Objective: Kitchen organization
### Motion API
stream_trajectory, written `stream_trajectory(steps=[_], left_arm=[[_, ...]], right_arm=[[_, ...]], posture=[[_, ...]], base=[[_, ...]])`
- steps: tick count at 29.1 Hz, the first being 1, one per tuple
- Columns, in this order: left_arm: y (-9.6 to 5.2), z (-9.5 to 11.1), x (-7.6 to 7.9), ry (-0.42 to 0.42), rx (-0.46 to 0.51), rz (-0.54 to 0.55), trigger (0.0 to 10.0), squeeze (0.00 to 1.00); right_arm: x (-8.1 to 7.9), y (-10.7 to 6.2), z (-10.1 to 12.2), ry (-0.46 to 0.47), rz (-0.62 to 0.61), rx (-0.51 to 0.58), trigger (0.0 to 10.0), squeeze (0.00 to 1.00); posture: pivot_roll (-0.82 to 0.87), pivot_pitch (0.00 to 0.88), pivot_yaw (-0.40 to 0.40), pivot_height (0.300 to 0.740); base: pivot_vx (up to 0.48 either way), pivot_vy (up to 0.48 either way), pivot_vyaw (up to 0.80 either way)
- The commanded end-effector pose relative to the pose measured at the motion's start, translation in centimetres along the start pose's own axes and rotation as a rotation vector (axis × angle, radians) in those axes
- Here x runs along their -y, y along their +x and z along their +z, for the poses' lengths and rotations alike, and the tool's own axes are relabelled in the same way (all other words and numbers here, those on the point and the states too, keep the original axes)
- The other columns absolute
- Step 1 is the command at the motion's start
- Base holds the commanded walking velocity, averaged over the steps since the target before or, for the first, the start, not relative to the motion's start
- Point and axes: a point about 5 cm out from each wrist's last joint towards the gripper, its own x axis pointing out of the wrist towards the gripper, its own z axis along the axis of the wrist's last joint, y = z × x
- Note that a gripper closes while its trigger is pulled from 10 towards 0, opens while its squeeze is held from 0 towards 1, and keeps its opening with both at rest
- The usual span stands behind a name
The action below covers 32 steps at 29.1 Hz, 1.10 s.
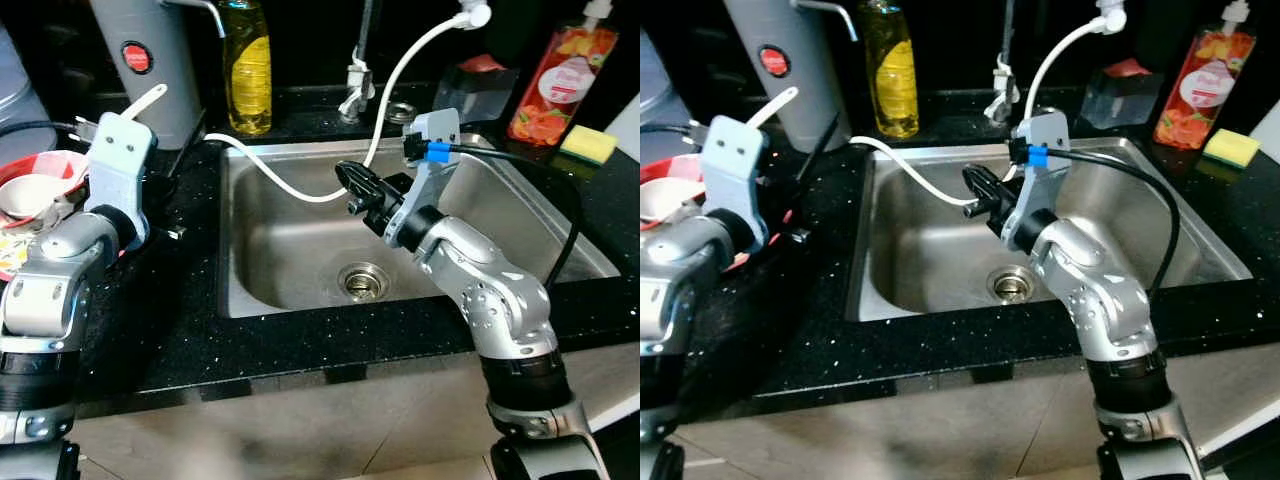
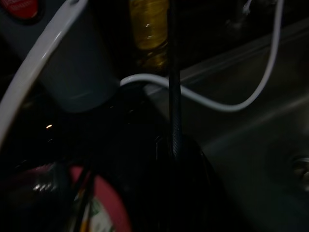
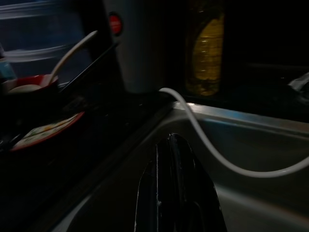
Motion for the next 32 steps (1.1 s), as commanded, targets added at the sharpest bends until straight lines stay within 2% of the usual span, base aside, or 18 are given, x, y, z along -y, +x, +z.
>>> stream_trajectory(steps=[1,4,6,7,9,12,19,20,26,29,32], left_arm=[[0.7,-0.3,0.4,-0.032,-0.026,-0.021,10.0,0.0],[2.3,-0.3,1.3,-0.004,-0.061,-0.037,10.0,0.0],[2.6,-0.3,1.5,-0.002,-0.067,-0.042,10.0,0.0],[3.4,0.1,2.2,-0.016,-0.069,-0.057,10.0,0.0],[3.4,0.1,2.2,-0.016,-0.069,-0.057,10.0,0.0],[4.2,1.2,3.1,-0.058,-0.053,-0.086,10.0,0.0],[4.0,2.5,2.6,-0.129,-0.02,-0.074,10.0,0.0],[3.6,2.8,2.4,-0.142,0.007,-0.066,10.0,0.0],[3.2,2.3,3.1,-0.122,0.014,-0.046,10.0,0.0],[2.9,2.3,4.0,-0.079,0.018,-0.051,10.0,0.0],[3.1,2.4,4.1,-0.076,0.017,-0.051,10.0,0.0]], right_arm=[[-0.7,-0.1,0.0,-0.006,0.046,-0.012,10.0,0.0],[0.1,-0.3,-0.2,-0.014,-0.002,-0.027,10.0,0.0],[0.3,-0.3,-0.3,-0.014,-0.02,-0.031,10.0,0.0],[0.6,-0.5,-0.3,-0.012,-0.043,-0.028,10.0,0.0],[0.6,-0.5,-0.3,-0.012,-0.043,-0.028,10.0,0.0],[0.7,-1.0,0.0,-0.019,-0.057,-0.006,10.0,0.0],[0.6,-1.3,0.1,-0.015,-0.076,0.016,10.0,0.0],[0.1,-0.7,0.0,0.003,-0.057,0.019,10.0,0.0],[-0.1,-0.1,-0.1,0.005,-0.02,0.005,10.0,0.0],[0.3,0.9,0.6,-0.012,-0.015,0.013,10.0,0.0],[0.4,1.1,1.0,-0.014,-0.032,0.027,10.0,0.0]], posture=[[0.06,0.0,-0.007,0.74],[0.06,0.014,0.012,0.74],[0.06,0.018,0.018,0.74],[0.07,0.03,0.032,0.74],[0.07,0.03,0.032,0.74],[0.08,0.051,0.059,0.74],[0.1,0.03,0.037,0.74],[0.1,0.029,-0.005,0.74],[0.13,0.029,-0.027,0.74],[0.12,0.029,-0.035,0.74],[0.11,0.025,-0.027,0.74]], base=[[0.0,0.0,0.0],[0.0,0.0,0.0],[0.0,0.0,0.0],[0.0,0.0,0.0],[0.0,0.0,0.0],[0.0,0.0,0.0],[0.0,0.0,0.0],[0.0,0.0,0.0],[0.0,0.0,0.0],[0.0,0.0,0.0],[0.0,0.0,0.0]])
